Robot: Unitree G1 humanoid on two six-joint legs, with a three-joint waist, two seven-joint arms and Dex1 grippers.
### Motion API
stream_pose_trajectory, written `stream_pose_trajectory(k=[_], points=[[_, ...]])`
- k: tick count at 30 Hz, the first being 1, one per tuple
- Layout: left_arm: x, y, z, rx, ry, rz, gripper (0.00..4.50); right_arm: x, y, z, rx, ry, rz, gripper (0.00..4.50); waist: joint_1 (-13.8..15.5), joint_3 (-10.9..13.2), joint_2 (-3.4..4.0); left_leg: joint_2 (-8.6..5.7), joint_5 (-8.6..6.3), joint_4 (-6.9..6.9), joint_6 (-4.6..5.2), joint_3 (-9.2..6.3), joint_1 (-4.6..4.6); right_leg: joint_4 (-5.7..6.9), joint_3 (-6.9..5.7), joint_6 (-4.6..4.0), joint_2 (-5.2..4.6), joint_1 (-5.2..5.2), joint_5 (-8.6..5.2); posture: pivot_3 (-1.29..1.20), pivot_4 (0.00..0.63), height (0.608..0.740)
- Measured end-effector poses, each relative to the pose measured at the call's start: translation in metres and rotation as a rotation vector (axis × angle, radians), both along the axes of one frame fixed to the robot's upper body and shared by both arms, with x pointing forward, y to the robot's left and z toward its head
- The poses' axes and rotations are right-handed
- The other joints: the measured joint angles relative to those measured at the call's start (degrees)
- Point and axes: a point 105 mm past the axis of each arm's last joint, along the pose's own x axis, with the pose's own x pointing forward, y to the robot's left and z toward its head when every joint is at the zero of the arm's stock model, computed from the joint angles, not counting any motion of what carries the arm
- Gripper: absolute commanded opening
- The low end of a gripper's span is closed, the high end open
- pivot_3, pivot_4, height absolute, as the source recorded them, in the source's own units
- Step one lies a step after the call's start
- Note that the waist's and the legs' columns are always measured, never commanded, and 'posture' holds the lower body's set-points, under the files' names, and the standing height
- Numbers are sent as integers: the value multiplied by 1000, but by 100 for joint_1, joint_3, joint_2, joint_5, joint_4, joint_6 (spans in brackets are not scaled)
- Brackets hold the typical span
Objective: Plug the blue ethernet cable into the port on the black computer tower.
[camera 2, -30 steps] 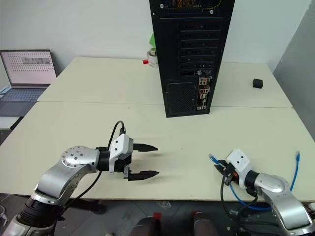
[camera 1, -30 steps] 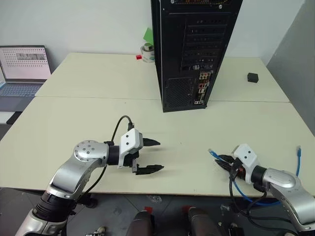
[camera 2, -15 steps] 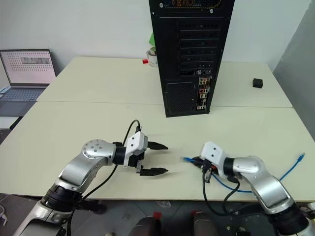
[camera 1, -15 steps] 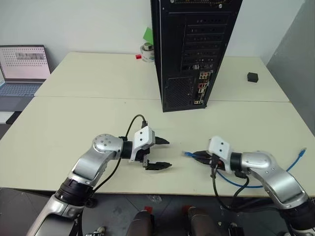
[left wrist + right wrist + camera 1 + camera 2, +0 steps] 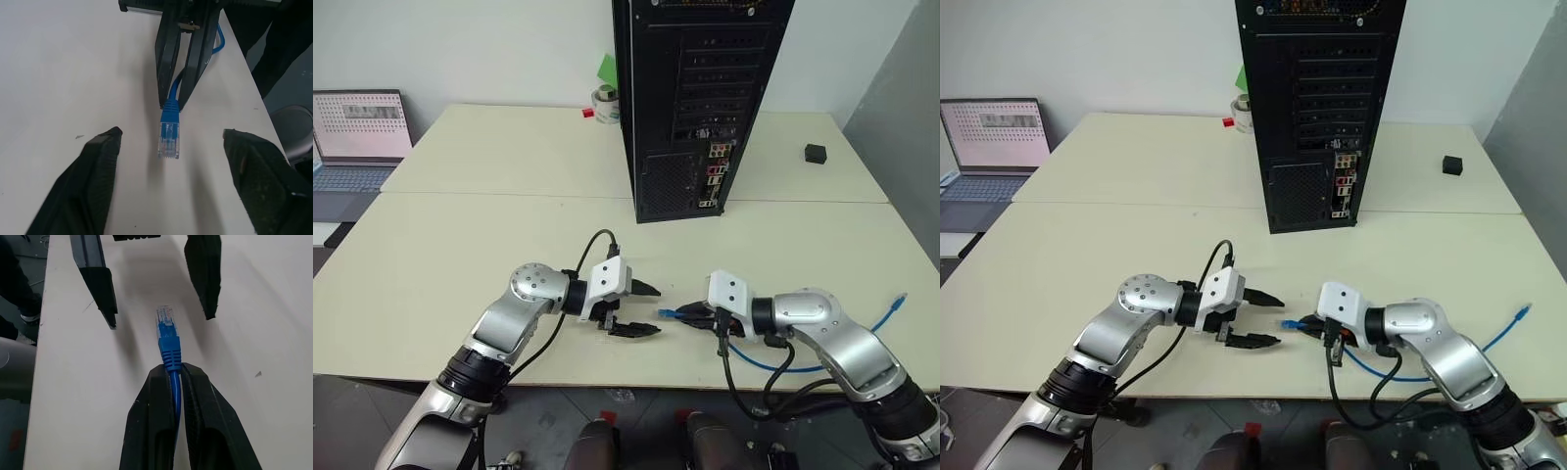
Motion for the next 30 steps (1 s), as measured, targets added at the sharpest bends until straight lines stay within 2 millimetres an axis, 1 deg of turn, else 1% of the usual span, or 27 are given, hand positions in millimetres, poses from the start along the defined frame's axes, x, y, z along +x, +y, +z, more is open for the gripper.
stream_pose_trajectory(k=[6,7,8,11,18,20,21,22,25,26,27,30], points=[[1,0,-5,13,-6,4,1306,1,1,0,-1,9,-4,5,0,0,0,-1,0,0,0,0,0,0,0,0,0,0,0,0,150,740],[2,0,-5,11,-9,3,1159,1,1,0,-1,8,-3,4,0,0,0,-1,0,0,0,0,0,0,0,0,0,0,0,0,150,740],[1,-2,-5,8,-11,0,894,1,2,1,0,6,-2,4,0,0,0,0,0,0,0,0,0,0,0,0,0,0,0,0,150,740],[2,-3,-6,4,-13,3,367,0,3,1,-2,7,2,3,-1,0,0,0,0,0,0,0,0,0,0,0,0,0,0,0,150,740],[3,-5,-7,9,-30,6,313,1,2,0,-12,4,-4,2,0,0,0,-1,0,0,0,0,0,0,0,0,-1,0,0,0,150,740],[3,-5,-7,12,-40,3,313,1,2,0,-12,2,-3,704,-1,0,0,-1,0,0,0,-1,0,0,0,0,-1,0,0,0,150,740],[3,-4,-7,11,-43,3,313,1,3,0,-11,2,-3,746,-1,0,0,-1,0,0,0,0,0,0,0,0,-1,0,0,0,150,740],[2,-3,-8,14,-47,1,313,1,4,1,-6,0,1,923,-2,0,0,-1,0,0,0,0,0,0,1,0,-1,0,0,0,150,740],[1,-2,-11,19,-55,-4,313,2,7,6,1,-21,19,1747,-1,0,0,-1,0,0,0,-2,0,0,-1,0,-1,0,0,0,150,740],[1,-2,-11,18,-63,-4,313,2,7,7,-1,-23,23,1917,1,0,0,-1,0,0,0,-2,0,0,-1,0,-1,0,0,0,150,740],[2,-1,-12,22,-81,-2,313,2,6,8,-5,-25,31,2196,3,0,0,-2,0,0,0,-2,0,0,-1,0,-2,0,0,0,150,740],[9,-1,-10,12,-190,12,313,2,-5,11,-30,-13,37,2830,12,0,0,-5,0,0,0,-2,-1,-1,-1,0,-8,0,0,0,150,740]])
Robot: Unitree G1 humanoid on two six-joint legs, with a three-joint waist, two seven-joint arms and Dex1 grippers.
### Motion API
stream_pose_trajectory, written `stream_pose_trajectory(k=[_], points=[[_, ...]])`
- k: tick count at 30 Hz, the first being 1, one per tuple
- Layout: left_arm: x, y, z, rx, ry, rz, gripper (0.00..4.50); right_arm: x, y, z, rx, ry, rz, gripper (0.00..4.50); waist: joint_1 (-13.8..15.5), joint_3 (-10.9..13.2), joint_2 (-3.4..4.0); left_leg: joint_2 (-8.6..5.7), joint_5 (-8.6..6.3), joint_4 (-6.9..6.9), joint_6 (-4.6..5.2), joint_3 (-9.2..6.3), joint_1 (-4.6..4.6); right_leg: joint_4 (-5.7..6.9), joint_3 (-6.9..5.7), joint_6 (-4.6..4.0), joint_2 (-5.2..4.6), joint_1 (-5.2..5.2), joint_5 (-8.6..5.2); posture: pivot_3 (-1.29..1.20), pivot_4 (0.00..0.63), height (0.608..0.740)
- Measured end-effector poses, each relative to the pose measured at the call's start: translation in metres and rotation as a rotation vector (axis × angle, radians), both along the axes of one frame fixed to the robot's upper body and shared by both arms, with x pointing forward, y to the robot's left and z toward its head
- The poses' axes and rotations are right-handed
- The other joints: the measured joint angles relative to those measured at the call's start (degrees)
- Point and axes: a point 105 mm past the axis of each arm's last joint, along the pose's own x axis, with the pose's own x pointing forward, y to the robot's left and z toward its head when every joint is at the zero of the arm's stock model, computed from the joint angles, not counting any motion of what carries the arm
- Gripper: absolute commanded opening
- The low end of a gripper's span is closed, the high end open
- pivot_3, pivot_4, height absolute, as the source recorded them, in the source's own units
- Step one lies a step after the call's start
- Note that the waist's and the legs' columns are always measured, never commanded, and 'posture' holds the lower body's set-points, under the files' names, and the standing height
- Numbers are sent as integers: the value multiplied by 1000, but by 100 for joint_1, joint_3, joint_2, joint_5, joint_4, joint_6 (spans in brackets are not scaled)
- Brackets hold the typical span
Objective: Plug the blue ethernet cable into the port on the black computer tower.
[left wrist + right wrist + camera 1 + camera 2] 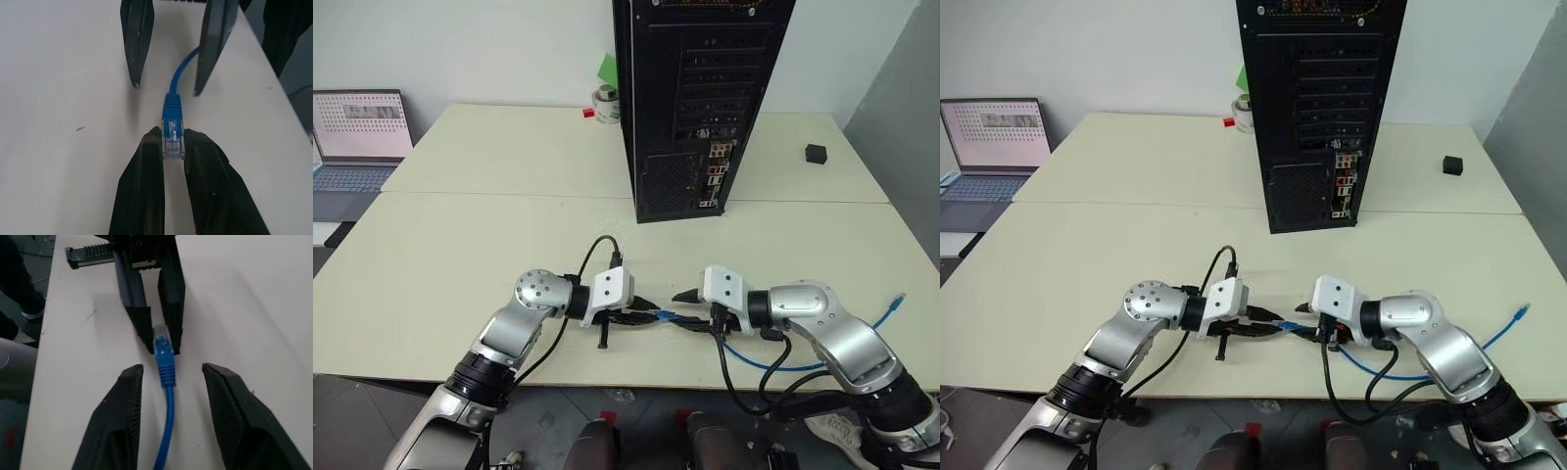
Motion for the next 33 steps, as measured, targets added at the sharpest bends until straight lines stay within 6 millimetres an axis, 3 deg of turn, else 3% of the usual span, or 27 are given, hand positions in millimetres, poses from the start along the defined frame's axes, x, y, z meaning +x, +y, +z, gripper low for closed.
stream_pose_trajectory(k=[4,6,11,14,18,28,31,33], points=[[11,2,8,-39,-240,21,312,6,-20,15,22,13,-53,3714,12,0,0,3,0,0,0,-3,-1,-2,-3,-1,-16,0,1,0,150,740],[15,5,17,-60,-441,1,312,7,-25,21,98,66,-102,4089,9,0,-1,6,0,-1,0,-5,0,-2,-4,-2,-22,0,1,0,150,740],[12,8,42,-125,-817,-79,309,1,-12,25,284,226,-142,4102,10,0,0,2,0,-1,0,-4,-1,0,-4,-2,-22,0,2,0,150,740],[3,7,46,-161,-923,-137,309,1,-3,26,350,275,-160,4102,10,0,0,0,0,-1,0,-5,-3,0,-6,-2,-22,0,2,0,150,740],[-6,9,44,-182,-986,-186,309,3,5,32,410,305,-168,4102,8,-1,1,-2,0,-1,0,-6,-2,2,-8,-2,-14,0,2,0,150,740],[-1,12,48,-181,-1046,-173,309,7,19,40,495,365,-151,4102,-1,-1,1,-2,1,-2,1,-9,-3,4,-12,-1,-2,-1,2,0,150,740],[0,14,49,-179,-1055,-164,309,8,22,41,511,367,-159,3679,-6,-1,1,-2,1,-2,1,-8,-3,4,-12,-1,-2,-1,2,0,150,740],[1,14,48,-174,-1059,-162,309,8,24,42,520,370,-157,3169,-5,-1,1,-3,1,-2,1,-9,-3,4,-12,-1,-2,-1,2,0,150,740]])
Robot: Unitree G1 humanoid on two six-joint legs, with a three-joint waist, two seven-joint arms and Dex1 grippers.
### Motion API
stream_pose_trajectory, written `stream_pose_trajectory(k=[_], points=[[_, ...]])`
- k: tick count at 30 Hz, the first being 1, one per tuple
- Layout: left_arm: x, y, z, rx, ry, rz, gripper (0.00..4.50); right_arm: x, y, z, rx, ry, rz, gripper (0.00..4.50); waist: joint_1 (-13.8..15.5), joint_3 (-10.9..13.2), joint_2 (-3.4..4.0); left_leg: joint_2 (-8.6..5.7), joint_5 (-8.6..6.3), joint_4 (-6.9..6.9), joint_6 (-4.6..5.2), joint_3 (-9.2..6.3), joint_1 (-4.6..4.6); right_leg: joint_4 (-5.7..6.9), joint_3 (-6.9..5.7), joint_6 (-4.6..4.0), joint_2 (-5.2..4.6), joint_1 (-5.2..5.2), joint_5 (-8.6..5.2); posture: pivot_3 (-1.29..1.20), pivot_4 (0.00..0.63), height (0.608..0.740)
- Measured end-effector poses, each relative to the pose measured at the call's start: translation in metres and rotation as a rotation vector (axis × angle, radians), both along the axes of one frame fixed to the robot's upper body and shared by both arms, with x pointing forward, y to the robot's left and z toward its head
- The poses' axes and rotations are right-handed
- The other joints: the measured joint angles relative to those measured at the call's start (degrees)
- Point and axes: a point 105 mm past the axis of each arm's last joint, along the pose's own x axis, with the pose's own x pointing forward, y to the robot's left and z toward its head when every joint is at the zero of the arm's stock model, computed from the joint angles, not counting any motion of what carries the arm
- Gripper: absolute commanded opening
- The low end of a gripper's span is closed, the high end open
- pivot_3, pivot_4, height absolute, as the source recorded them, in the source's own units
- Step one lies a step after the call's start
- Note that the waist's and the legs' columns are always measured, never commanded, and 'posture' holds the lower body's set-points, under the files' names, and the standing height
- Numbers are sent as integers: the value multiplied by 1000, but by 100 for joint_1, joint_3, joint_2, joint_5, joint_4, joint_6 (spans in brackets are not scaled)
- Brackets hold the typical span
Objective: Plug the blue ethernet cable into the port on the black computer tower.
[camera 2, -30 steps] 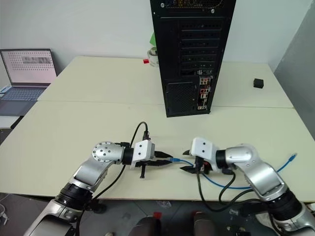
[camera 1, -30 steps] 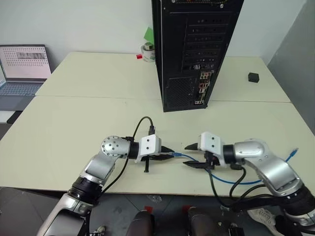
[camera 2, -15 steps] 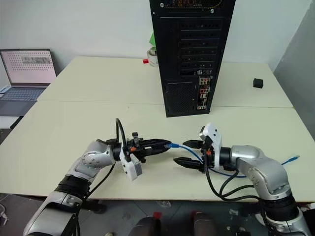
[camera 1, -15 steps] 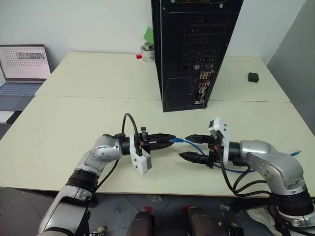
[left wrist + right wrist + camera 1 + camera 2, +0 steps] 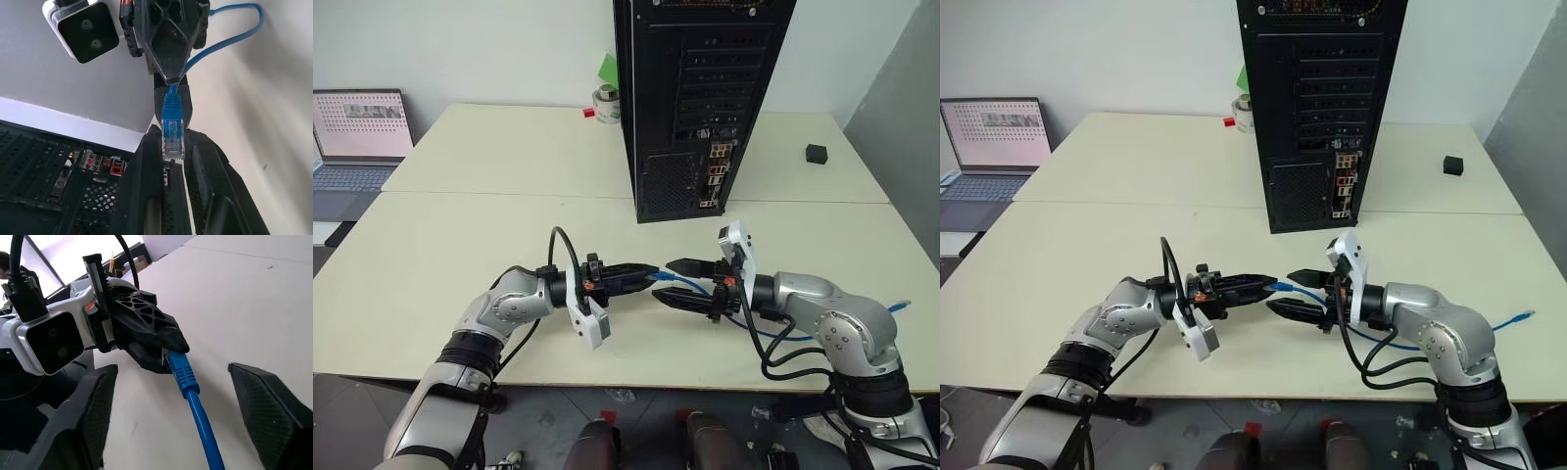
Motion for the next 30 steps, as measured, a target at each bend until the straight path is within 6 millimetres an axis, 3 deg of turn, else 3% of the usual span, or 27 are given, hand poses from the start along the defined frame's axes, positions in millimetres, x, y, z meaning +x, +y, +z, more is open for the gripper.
stream_pose_trajectory(k=[13,15,18,20,30], points=[[2,3,1,-9,-18,21,309,6,1,-2,9,17,-27,288,0,0,0,0,0,0,0,0,0,0,-1,0,0,0,0,0,150,740],[2,4,0,-4,-18,25,309,5,1,-3,11,21,-23,17,-2,0,0,1,0,-1,0,0,0,0,0,0,0,-1,0,0,150,740],[3,5,1,-10,-21,29,309,6,2,-2,12,20,-17,4,-2,0,0,0,0,0,0,0,0,0,0,0,0,-1,0,0,150,740],[3,5,1,-15,-21,31,1014,7,2,-1,11,18,-14,4,-2,0,0,1,0,0,0,0,0,0,-1,0,0,-1,0,0,150,740],[13,4,-17,-25,192,120,3088,15,-2,-4,-17,12,-42,4,-11,0,1,1,0,-1,0,-1,-1,1,-1,0,0,-2,0,0,150,740]])
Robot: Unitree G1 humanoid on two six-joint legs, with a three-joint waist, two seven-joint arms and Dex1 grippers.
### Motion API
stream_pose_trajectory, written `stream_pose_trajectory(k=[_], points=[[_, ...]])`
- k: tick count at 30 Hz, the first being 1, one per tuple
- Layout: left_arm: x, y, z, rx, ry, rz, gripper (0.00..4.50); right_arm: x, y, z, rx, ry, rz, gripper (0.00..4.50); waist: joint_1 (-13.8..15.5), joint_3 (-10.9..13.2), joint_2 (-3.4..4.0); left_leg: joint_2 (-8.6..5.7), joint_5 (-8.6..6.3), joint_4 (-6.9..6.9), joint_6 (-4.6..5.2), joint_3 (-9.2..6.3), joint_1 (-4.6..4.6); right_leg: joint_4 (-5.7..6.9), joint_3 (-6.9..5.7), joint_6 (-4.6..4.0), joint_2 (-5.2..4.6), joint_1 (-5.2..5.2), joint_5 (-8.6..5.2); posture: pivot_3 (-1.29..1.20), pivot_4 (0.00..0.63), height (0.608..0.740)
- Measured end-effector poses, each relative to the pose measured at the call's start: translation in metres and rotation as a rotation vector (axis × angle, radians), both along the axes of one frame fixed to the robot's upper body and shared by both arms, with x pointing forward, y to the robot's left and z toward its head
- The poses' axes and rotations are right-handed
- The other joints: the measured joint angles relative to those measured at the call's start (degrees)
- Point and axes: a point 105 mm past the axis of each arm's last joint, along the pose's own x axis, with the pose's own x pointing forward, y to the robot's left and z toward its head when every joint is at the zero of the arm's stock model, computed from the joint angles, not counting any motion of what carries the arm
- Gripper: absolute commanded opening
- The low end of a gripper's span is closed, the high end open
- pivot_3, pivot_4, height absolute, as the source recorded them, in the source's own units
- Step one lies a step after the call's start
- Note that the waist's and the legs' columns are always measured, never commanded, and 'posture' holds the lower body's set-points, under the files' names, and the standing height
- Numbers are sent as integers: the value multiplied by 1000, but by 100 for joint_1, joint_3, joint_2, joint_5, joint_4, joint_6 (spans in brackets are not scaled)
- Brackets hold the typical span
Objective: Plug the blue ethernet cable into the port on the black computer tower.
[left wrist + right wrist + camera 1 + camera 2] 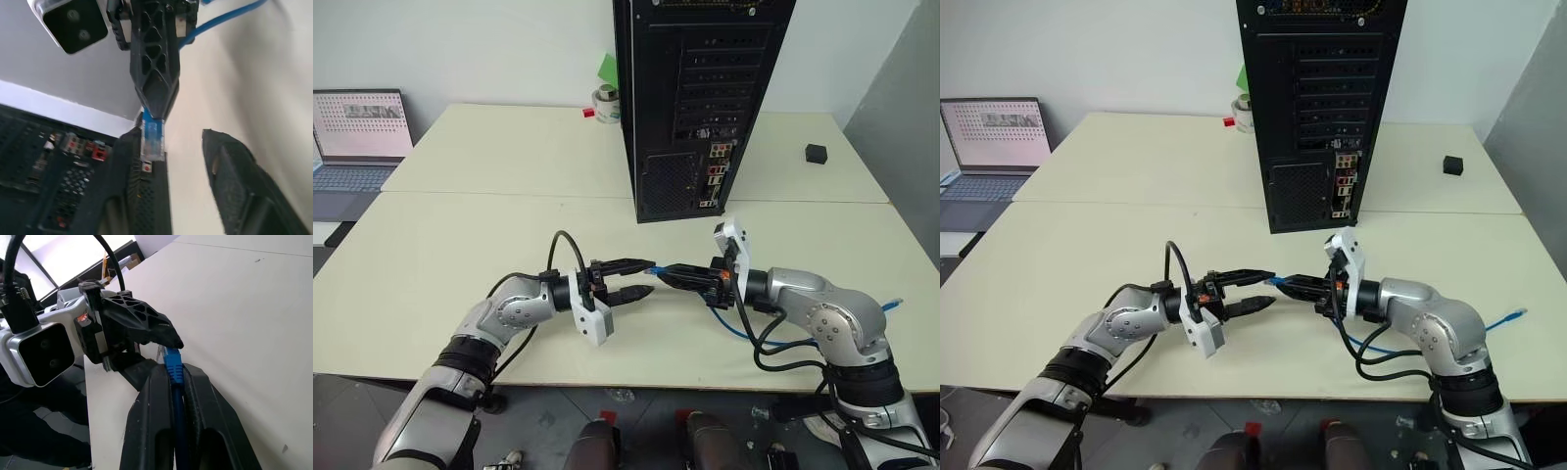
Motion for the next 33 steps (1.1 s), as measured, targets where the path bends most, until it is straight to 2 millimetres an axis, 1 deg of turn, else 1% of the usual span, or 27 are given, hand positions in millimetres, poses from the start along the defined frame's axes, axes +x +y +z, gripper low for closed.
stream_pose_trajectory(k=[1,2,3,4,5,7,8,9,10,13,15,19,24,28,33], points=[[4,1,0,-17,38,28,3198,1,-1,1,-4,-8,-7,4,-1,0,0,0,0,0,0,0,-1,0,0,0,0,0,0,0,150,740],[12,1,2,-63,122,79,3467,5,-4,2,-12,-33,-35,4,-3,0,0,0,0,1,0,-2,-2,0,-1,0,0,0,0,0,150,740],[15,1,4,-92,162,102,3635,7,-6,4,-16,-47,-56,4,-3,0,0,0,0,1,0,-2,-3,0,-1,0,0,0,0,0,150,740],[24,0,7,-156,260,152,3950,14,-12,7,-25,-84,-110,4,-2,0,0,-1,0,3,0,-3,-5,0,-1,0,-1,0,0,0,150,740],[30,-1,12,-219,335,187,4032,20,-19,11,-32,-120,-168,4,1,0,0,-2,0,4,0,-5,-8,1,-2,1,-1,0,0,0,150,740],[39,0,22,-314,445,238,4412,31,-29,19,-50,-187,-261,4,-4,0,0,-2,0,5,0,-6,-7,-1,-3,1,-1,-1,0,0,150,740],[47,0,30,-392,522,275,4443,38,-36,24,-68,-235,-330,4,-5,0,0,-1,0,5,0,-7,-7,1,-3,1,0,-2,-1,0,150,740],[51,-1,34,-431,568,293,4443,43,-38,27,-78,-263,-369,4,-6,0,0,0,0,5,0,-8,-7,1,-3,1,2,-2,-1,0,150,740],[56,-4,43,-498,638,314,4443,52,-41,33,-90,-316,-446,4,-13,0,0,0,1,5,-1,-7,-6,3,-2,1,3,-2,-1,0,150,740],[58,-20,62,-568,726,297,4443,67,-41,42,-133,-422,-575,4,-26,0,0,2,2,2,-3,-5,-4,3,1,1,6,-3,-1,0,150,740],[57,-29,66,-589,774,295,4443,76,-39,41,-140,-447,-658,3,-27,0,0,2,2,2,-4,-4,-4,2,2,0,5,-4,0,0,150,740],[59,-37,65,-612,812,325,4443,91,-38,36,-148,-443,-799,3,-10,0,0,1,5,2,-8,-3,-4,3,4,-1,4,-6,0,0,150,740],[62,-39,66,-634,795,359,4443,95,-40,37,-162,-471,-890,3,0,0,0,-1,5,1,-8,-2,-6,0,5,-1,1,-6,0,0,150,740],[59,-41,67,-628,783,343,4443,97,-41,38,-149,-471,-946,3,-6,-1,1,0,5,-1,-8,0,-4,1,6,-1,2,-8,0,0,150,740],[57,-43,64,-627,787,331,4443,102,-41,29,-155,-435,-979,3,-5,-1,2,-1,4,-1,-7,1,-5,1,7,-1,2,-7,0,0,150,740]])
